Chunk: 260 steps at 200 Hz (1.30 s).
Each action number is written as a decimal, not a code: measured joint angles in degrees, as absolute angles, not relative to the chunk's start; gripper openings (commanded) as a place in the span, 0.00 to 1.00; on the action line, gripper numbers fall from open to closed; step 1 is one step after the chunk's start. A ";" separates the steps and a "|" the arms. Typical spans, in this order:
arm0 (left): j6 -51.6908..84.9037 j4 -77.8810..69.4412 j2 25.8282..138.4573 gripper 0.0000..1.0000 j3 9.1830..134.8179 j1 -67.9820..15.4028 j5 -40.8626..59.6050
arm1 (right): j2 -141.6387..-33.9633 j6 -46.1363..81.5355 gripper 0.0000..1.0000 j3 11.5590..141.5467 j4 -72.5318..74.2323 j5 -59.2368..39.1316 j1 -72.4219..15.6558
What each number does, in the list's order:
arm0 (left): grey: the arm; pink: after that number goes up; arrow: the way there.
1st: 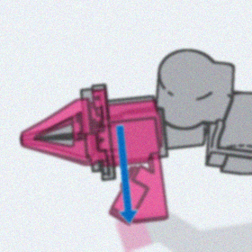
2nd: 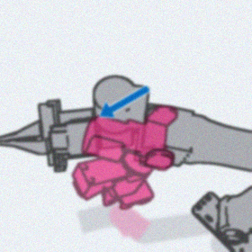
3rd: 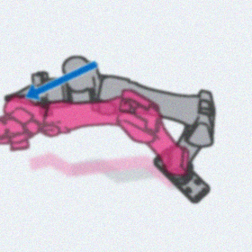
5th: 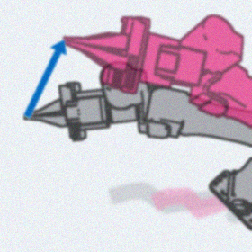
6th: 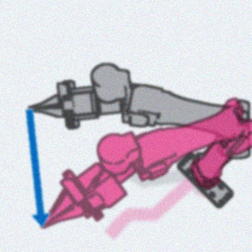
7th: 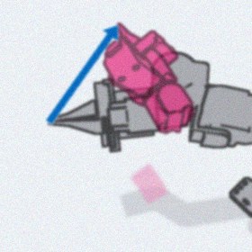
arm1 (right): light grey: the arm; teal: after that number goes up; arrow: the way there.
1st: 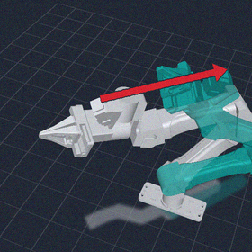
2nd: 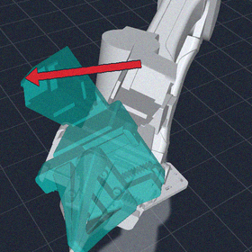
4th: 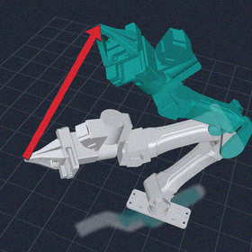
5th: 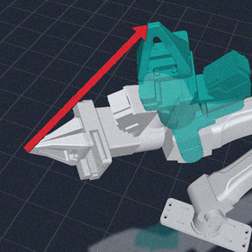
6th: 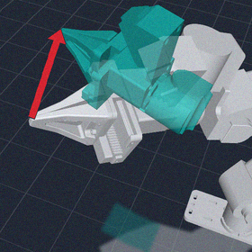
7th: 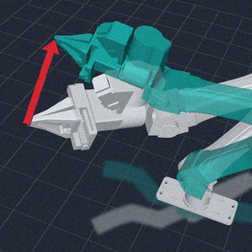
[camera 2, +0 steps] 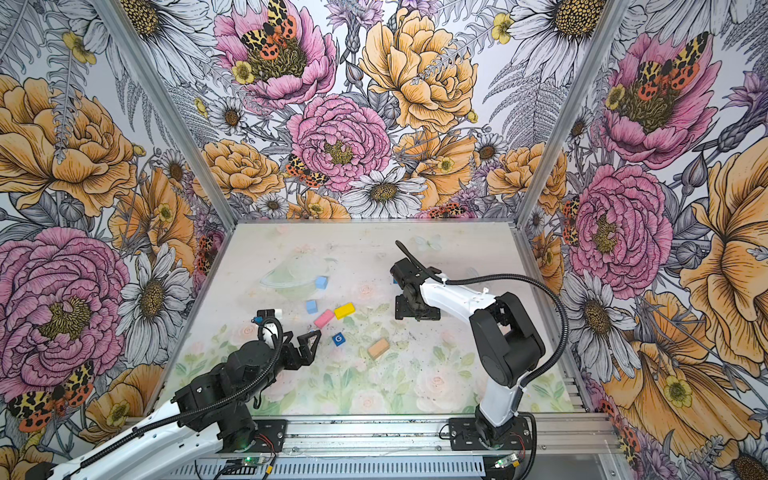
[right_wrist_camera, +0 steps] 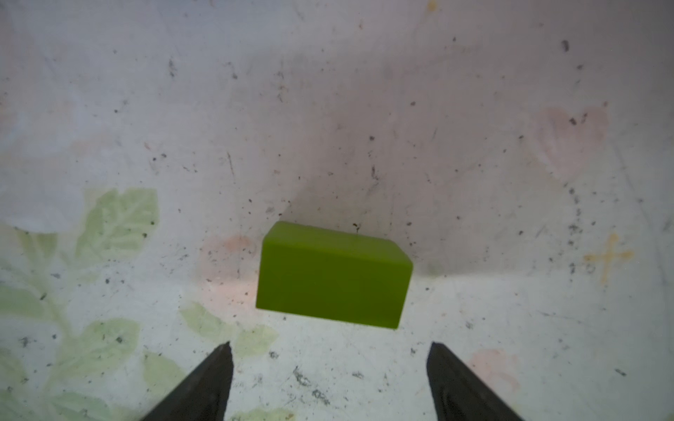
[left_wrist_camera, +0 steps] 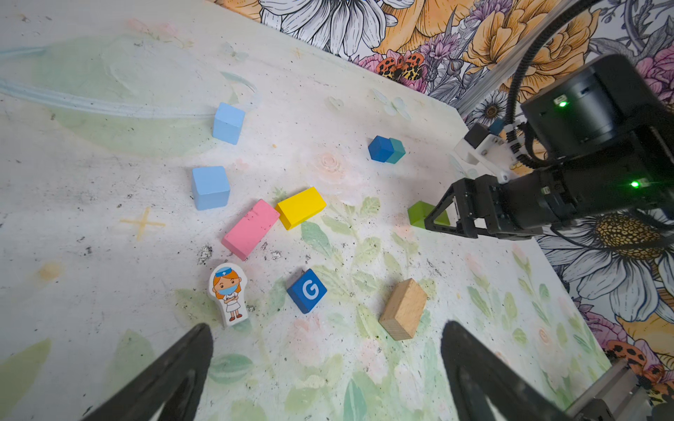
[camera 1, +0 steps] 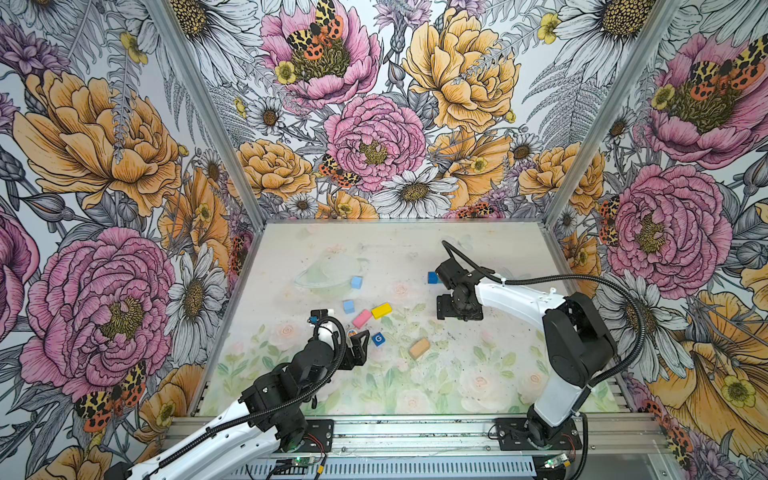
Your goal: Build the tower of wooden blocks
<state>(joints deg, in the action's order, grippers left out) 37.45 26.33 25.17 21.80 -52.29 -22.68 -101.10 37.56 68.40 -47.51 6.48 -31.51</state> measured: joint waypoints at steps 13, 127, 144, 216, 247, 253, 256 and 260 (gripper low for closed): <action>36.49 26.30 25.91 0.99 22.57 -52.29 -22.04 | -101.41 37.89 0.86 68.40 -47.51 6.46 -31.51; 23.24 23.59 43.75 0.99 35.09 -52.34 -12.99 | -106.89 38.44 0.80 72.20 -46.68 6.24 -30.65; 22.50 23.29 44.66 0.99 35.16 -52.34 -12.32 | -107.48 38.39 0.71 73.08 -46.50 6.15 -30.39; 22.24 22.85 45.52 0.99 35.16 -52.34 -11.94 | -110.26 37.91 0.47 76.73 -46.54 4.67 -29.52; 22.26 22.83 45.32 0.99 35.14 -52.34 -11.94 | -113.30 37.67 0.47 81.23 -46.54 4.01 -29.26; 22.26 22.83 45.23 0.99 35.14 -52.31 -11.94 | -114.10 37.54 0.47 82.50 -46.57 3.84 -29.19; 22.26 22.83 45.19 0.99 35.09 -52.27 -11.92 | -114.50 37.47 0.47 83.00 -46.68 3.75 -29.15; 22.26 22.81 45.08 0.99 35.07 -52.21 -11.94 | -114.96 37.45 0.47 83.68 -46.70 3.73 -29.15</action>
